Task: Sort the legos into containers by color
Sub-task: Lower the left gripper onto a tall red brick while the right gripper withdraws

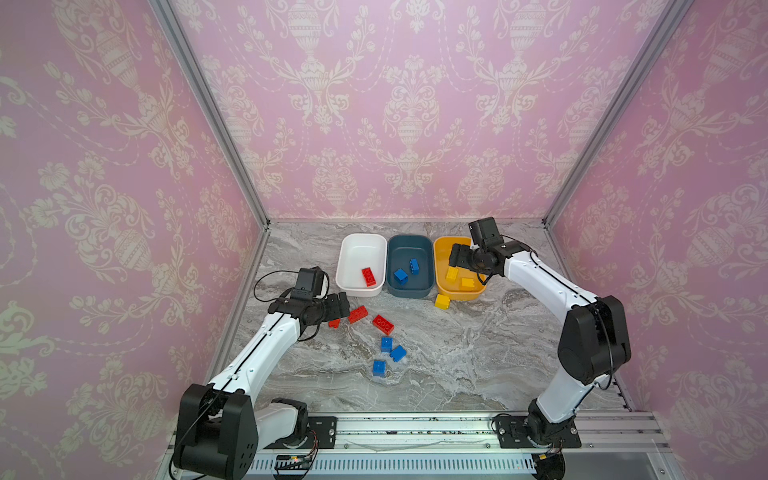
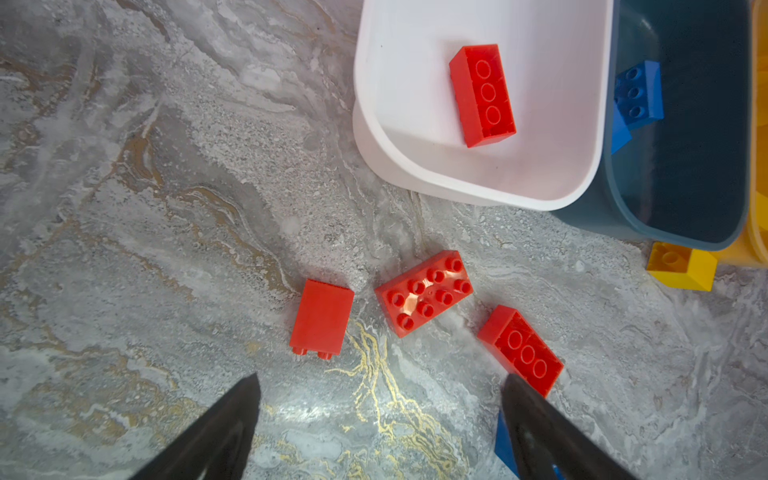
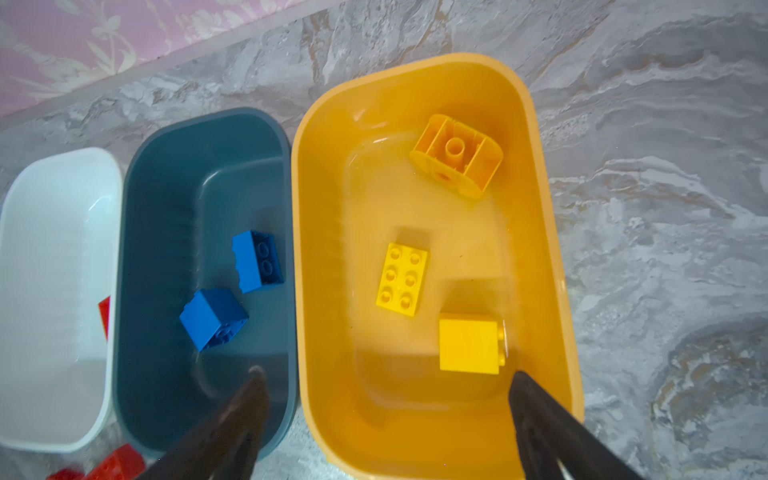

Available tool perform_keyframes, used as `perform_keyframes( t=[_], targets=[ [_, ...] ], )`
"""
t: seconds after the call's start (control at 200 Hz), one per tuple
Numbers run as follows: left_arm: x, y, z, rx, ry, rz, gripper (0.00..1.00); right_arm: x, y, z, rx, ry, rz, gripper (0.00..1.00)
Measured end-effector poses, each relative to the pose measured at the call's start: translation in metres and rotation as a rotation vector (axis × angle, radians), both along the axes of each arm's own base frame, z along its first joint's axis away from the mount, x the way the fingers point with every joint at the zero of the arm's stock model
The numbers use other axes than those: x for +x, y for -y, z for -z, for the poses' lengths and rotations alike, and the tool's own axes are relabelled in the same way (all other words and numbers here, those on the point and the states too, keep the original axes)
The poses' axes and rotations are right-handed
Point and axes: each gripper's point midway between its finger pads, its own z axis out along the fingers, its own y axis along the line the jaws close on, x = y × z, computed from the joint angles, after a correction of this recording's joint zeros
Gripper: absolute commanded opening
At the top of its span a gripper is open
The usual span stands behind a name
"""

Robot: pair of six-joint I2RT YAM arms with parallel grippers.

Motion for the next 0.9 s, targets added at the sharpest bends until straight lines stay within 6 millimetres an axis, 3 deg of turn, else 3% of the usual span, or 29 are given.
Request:
perform_keyframes(
  t=[0.28, 0.565, 0.901],
  targets=[
    [-0.002, -0.006, 0.031, 0.052, -0.137, 0.025, 0.82, -0.053, -0.013, 0.000, 0.111, -0.033, -0.097, 0.97],
    [0.007, -0.012, 0.048, 0.112, -0.212, 0.045, 0.69, -0.107, -0.031, 0.032, 0.221, -0.146, -0.181, 0.98],
    [0.006, -0.016, 0.070, 0.142, -0.280, 0.051, 0.62, -0.116, -0.044, 0.033, 0.270, -0.162, -0.232, 0.98]
  ],
)
